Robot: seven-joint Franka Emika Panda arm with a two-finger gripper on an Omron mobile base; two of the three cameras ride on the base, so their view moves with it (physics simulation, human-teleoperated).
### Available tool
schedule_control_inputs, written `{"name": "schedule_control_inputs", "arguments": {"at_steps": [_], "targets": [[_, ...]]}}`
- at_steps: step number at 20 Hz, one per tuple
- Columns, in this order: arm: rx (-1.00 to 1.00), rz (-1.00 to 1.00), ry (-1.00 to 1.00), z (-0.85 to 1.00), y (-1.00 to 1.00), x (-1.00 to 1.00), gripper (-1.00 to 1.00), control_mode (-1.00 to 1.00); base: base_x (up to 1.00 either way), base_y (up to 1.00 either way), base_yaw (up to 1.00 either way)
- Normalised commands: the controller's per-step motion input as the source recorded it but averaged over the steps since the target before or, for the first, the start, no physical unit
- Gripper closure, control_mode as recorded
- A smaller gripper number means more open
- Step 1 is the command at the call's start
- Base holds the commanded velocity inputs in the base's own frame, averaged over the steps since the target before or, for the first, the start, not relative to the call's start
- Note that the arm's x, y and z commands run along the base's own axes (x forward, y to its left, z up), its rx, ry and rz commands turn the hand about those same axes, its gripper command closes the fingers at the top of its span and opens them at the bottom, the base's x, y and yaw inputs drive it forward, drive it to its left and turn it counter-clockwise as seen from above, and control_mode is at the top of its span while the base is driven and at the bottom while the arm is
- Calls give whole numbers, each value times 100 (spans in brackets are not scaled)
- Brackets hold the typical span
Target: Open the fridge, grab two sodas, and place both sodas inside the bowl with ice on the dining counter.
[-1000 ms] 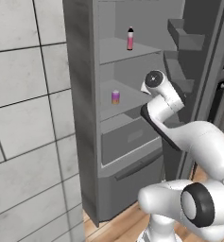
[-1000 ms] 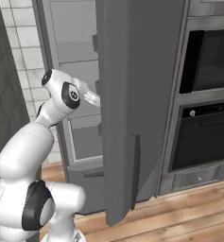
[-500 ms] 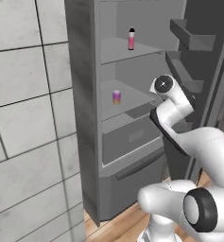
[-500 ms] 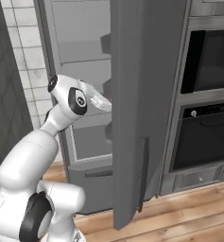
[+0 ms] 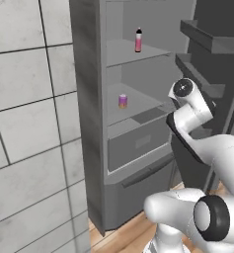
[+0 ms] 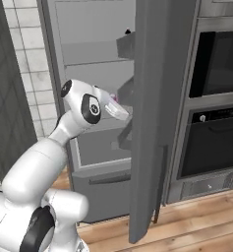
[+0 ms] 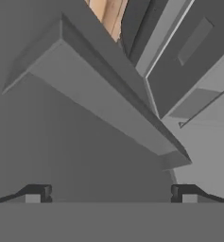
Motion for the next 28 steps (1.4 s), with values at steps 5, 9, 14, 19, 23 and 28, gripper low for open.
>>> {"name": "schedule_control_inputs", "arguments": {"at_steps": [5, 9, 14, 19, 23, 28], "targets": [[2, 0, 18, 0, -100, 37, -100, -100, 0, 0, 0], [2, 0, 16, 0, -100, 39, -100, -100, 0, 0, 0], [3, 0, 12, 0, -100, 40, -100, -100, 0, 0, 0], [4, 0, 4, -1, -100, 26, -100, -100, 0, 0, 0], [8, 2, -8, -14, -52, -23, -100, -100, 0, 0, 0], [7, 4, -18, -20, -3, -58, -100, -100, 0, 0, 0]]}}
